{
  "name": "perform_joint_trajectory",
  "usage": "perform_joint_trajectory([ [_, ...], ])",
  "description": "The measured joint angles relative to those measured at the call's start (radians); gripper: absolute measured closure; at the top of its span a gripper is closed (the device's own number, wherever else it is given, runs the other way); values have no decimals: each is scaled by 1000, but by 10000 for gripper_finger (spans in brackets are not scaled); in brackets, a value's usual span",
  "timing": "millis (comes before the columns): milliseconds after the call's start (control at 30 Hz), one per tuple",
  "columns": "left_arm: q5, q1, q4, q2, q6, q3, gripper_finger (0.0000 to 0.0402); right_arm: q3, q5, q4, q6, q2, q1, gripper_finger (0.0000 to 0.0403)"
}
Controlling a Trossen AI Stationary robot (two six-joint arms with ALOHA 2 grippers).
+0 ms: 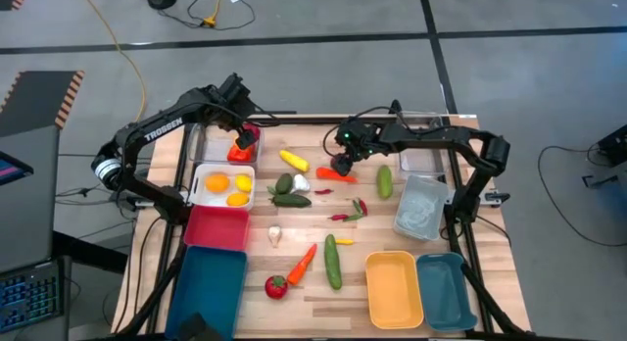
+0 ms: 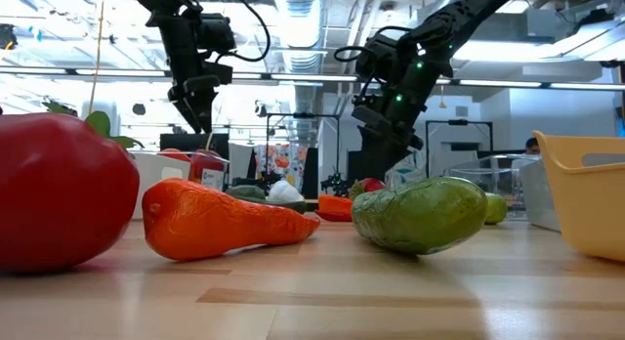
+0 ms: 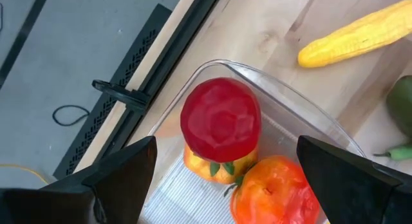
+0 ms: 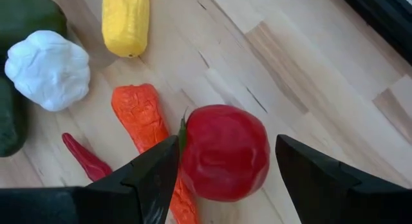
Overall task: Sort produce into baskets
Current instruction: Put the top red tomato into the left transparent bin
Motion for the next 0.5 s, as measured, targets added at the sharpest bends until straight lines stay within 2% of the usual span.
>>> perform_joint_trajectory([
  [300, 22, 0, -3, 0, -7, 0, 38, -10, 7, 5, 24, 4, -1, 117],
  [500, 22, 0, -3, 0, -7, 0, 38, -3, 25, 27, 25, 79, 3, 117],
])
